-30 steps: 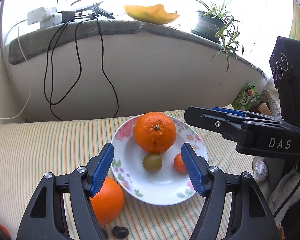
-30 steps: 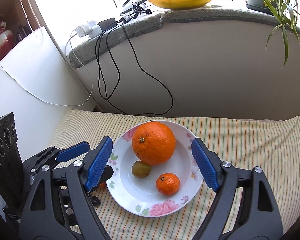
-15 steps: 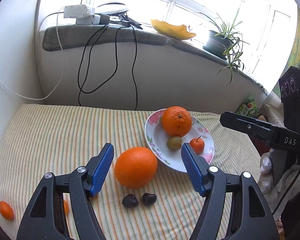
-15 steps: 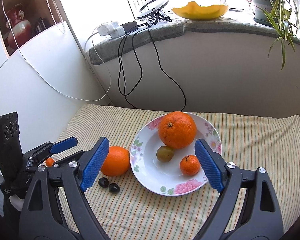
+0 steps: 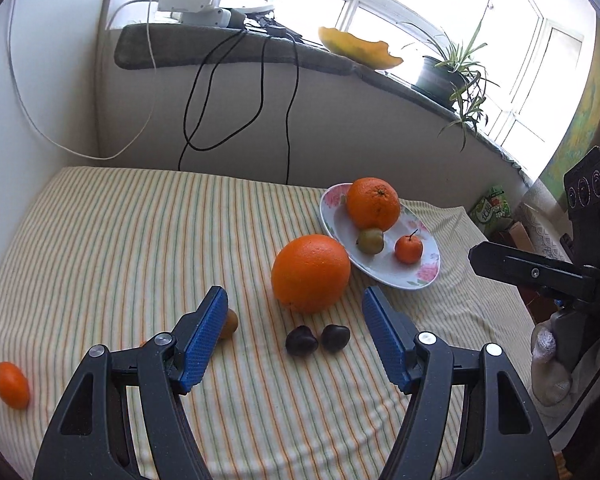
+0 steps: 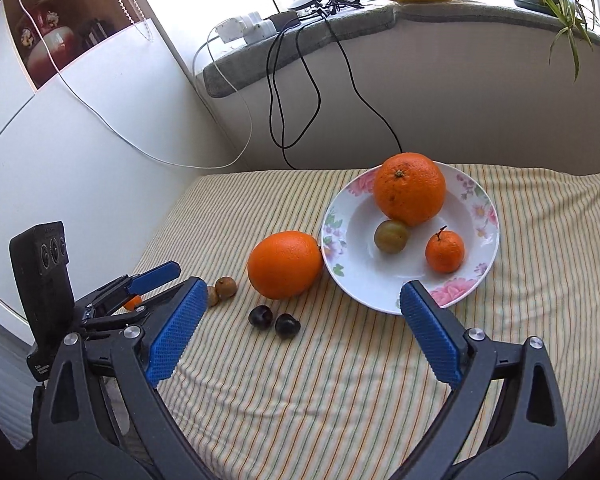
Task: Organize fruits
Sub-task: 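Move both tools toward the second large orange beside the plate, then close both tools around the second large orange, then lift the large orange with both tools and carry it over the plate, then lower the large orange into the plate and open both tools, then move the left tool to the small tangerine while the right tool approaches the dark plums, then grasp the small tangerine with the left tool while the right tool grasps a dark plum, then carry the tangerine with the left tool while the right tool carries the plum over the plate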
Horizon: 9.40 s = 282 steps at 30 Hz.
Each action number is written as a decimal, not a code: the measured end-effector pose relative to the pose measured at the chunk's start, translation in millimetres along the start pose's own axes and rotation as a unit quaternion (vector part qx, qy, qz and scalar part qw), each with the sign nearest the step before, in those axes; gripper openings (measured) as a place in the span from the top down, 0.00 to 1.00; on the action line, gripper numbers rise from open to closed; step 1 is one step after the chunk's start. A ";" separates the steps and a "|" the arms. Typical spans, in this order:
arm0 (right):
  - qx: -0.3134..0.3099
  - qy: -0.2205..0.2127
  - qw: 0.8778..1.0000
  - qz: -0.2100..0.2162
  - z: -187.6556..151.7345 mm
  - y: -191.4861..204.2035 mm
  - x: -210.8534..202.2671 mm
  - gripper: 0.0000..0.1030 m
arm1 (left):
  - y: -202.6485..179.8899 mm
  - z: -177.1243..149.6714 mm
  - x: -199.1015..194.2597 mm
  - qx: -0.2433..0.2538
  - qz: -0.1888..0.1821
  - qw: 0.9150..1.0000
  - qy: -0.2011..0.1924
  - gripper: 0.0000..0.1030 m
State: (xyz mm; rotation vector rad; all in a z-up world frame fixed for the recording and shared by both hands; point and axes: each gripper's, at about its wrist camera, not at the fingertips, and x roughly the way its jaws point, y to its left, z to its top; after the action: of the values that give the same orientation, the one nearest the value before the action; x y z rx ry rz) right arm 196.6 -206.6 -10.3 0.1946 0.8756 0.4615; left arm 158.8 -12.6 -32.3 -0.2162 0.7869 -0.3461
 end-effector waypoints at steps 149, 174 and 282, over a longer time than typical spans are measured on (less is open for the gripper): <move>0.009 -0.061 0.997 -0.050 -11.0 -36.5 -11.4 0.23 | -36.0 -9.0 11.7 0.081 0.004 0.997 -0.014 0.38; -0.119 0.021 0.991 -0.053 -58.7 10.2 55.1 0.43 | 78.6 -60.6 -14.4 -0.011 0.084 0.996 0.013 0.66; -0.020 -0.023 0.996 -0.079 21.4 -128.8 28.2 0.76 | -51.1 22.8 93.2 0.059 -0.036 0.997 0.024 0.75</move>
State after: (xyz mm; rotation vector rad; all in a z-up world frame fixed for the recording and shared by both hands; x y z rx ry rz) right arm 268.5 -306.9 -61.3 0.0981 0.8296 0.3244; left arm 224.8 -93.9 -61.2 -0.1268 0.8039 -0.4661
